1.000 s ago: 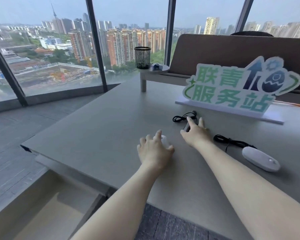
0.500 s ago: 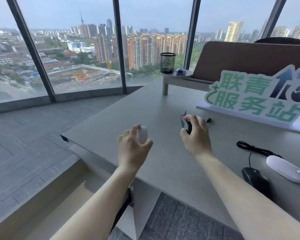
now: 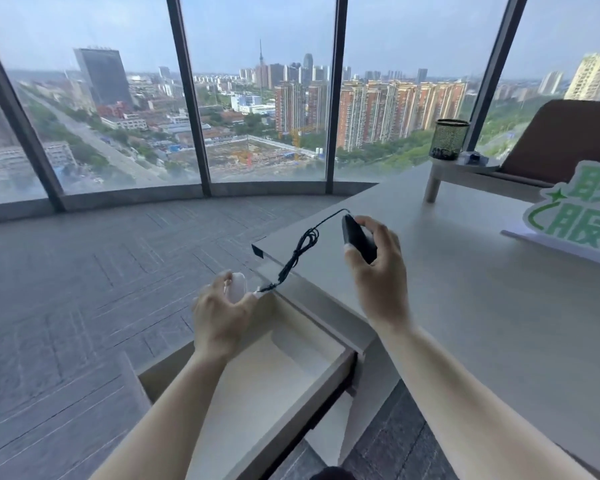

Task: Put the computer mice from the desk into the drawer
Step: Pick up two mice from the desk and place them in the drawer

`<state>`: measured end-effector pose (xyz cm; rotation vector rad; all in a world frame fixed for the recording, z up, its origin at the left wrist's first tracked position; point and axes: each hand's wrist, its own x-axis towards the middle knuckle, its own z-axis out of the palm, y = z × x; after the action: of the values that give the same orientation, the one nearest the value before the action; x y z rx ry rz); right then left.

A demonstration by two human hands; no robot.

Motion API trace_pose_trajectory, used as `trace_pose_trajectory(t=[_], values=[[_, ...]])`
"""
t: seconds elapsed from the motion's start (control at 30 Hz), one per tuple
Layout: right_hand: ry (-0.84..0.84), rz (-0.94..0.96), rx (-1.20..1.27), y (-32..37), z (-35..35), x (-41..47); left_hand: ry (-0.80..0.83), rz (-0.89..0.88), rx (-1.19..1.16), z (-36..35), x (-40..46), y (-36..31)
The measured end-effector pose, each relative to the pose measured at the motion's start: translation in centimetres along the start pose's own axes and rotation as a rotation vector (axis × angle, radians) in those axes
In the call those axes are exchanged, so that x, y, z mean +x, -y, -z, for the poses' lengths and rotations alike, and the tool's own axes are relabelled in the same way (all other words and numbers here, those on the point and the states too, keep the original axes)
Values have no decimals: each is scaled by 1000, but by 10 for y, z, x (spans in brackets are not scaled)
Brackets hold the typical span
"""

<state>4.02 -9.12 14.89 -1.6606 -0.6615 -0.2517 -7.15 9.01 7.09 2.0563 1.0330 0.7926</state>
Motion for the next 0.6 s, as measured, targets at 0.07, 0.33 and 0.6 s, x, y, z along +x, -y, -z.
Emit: trace_pose_trajectory(t=[0.07,0.33,0.6], values=[[75,-44,0,-7,-18,-16,26,81,39,5,-2,22],[412,-218,-166,-88,-94,-66,284,234,323,-22,-10,84],[826,-431,-695,-172,-149,-93,417,441,377,-86,-9,142]])
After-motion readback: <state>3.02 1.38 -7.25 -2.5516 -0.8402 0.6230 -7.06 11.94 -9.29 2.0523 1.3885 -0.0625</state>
